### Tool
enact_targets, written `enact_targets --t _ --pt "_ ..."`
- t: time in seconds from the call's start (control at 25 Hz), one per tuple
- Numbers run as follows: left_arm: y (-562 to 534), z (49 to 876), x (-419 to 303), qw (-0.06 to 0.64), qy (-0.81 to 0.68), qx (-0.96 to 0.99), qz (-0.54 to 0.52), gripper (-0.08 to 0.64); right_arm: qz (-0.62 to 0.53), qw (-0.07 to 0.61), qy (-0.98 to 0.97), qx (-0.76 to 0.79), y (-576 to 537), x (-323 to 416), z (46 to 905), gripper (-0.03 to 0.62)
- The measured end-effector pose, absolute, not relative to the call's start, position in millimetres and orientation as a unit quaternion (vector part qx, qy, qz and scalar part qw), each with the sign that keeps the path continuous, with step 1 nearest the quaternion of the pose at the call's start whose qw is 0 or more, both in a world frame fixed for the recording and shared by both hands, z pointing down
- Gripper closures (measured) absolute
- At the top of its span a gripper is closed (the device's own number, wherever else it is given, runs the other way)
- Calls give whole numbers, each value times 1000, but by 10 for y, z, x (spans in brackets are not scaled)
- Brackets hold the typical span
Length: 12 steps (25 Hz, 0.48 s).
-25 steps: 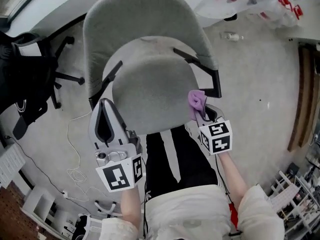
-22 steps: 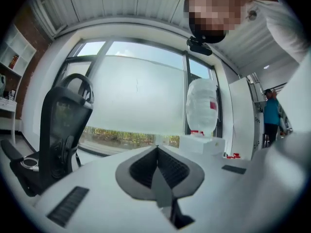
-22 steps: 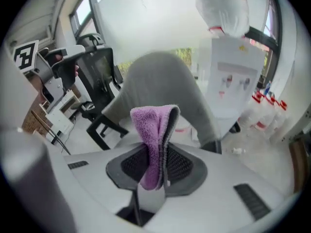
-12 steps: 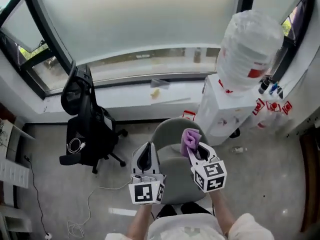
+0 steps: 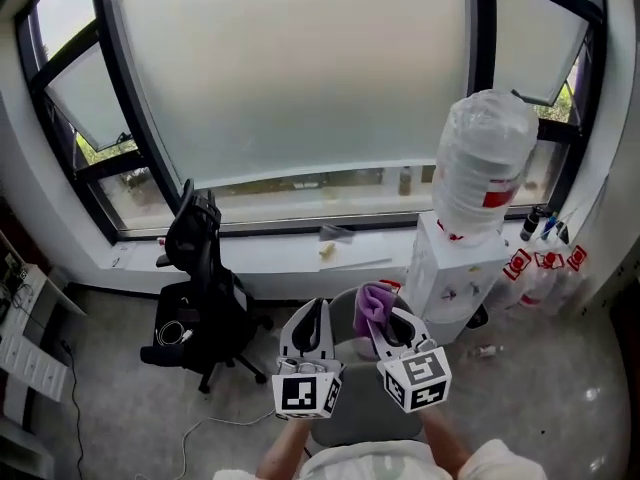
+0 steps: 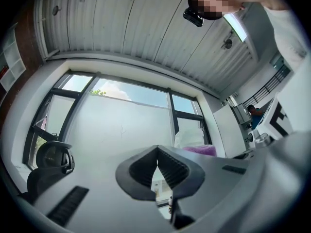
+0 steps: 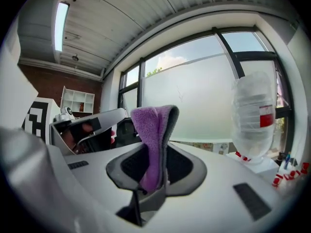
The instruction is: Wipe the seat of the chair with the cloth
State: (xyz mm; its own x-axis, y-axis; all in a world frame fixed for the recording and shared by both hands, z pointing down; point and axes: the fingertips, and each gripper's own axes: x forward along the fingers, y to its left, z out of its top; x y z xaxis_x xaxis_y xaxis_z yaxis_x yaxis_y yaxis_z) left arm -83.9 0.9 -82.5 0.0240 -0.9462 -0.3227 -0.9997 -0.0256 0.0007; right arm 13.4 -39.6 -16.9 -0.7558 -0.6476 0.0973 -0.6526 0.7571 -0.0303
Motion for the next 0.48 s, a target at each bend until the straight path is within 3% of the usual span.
enact_targets --t 0.48 --pt "10 -847 -770 122 674 -720 106 548 54 26 -934 353 -424 186 -185 498"
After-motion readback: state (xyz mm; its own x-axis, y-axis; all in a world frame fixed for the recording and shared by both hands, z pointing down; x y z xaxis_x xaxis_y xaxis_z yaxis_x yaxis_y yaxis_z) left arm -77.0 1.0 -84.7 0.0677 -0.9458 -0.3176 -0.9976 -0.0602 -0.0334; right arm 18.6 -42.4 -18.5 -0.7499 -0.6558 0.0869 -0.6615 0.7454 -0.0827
